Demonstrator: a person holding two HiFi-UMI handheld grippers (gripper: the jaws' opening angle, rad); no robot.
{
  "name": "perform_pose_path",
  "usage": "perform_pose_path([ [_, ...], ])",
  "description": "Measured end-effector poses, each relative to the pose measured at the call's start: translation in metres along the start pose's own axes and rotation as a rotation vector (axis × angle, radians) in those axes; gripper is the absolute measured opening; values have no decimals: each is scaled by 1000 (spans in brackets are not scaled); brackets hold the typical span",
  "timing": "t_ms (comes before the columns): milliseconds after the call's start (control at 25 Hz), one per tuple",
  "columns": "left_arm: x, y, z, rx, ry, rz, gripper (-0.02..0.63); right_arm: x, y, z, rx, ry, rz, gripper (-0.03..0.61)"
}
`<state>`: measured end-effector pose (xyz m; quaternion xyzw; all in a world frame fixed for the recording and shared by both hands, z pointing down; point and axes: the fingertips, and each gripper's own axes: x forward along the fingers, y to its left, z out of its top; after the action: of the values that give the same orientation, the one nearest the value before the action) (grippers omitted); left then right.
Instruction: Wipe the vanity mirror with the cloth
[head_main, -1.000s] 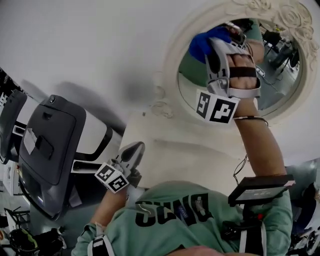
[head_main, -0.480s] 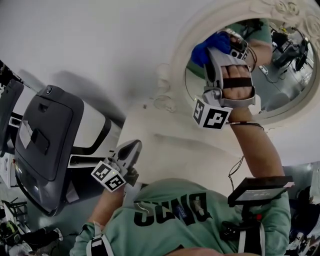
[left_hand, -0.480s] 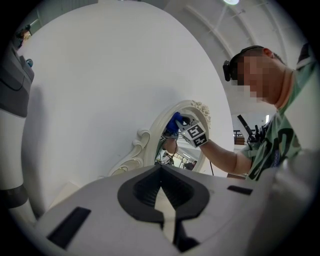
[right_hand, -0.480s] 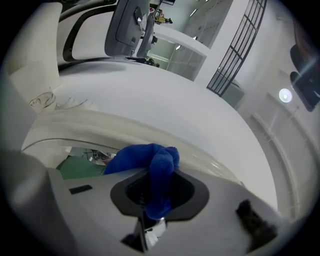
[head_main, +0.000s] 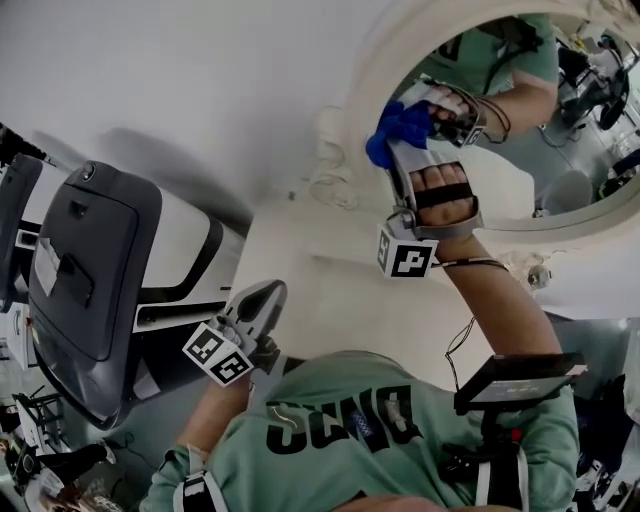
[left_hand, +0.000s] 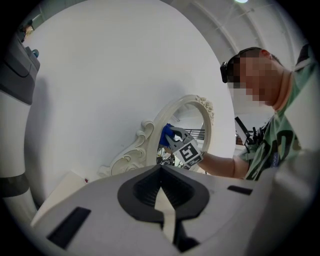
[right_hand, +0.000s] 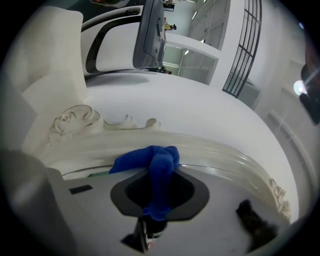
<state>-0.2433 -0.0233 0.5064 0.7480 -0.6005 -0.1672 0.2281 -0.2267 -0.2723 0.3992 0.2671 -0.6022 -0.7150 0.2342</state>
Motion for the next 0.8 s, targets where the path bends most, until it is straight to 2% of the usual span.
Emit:
perform_pose_path([
  [280,-1,-4,-15,-30,29,-10,9,-21,87,-6,-40,13,172,57],
  [480,-1,-13,-18,-23,29,-32,9,-36,129,-16,-23,27,339,57],
  [600,-6,-24,-12,-13,12,-40,9,-44,107,-12,59,12,364,57],
  [680,-8,-33,-3,-1,-6,-48,9,-49,60,-13,112,5,291,57],
  [800,-2,-46,15,31,-50,-71,9,-49,-40,-29,157,1,120,57],
])
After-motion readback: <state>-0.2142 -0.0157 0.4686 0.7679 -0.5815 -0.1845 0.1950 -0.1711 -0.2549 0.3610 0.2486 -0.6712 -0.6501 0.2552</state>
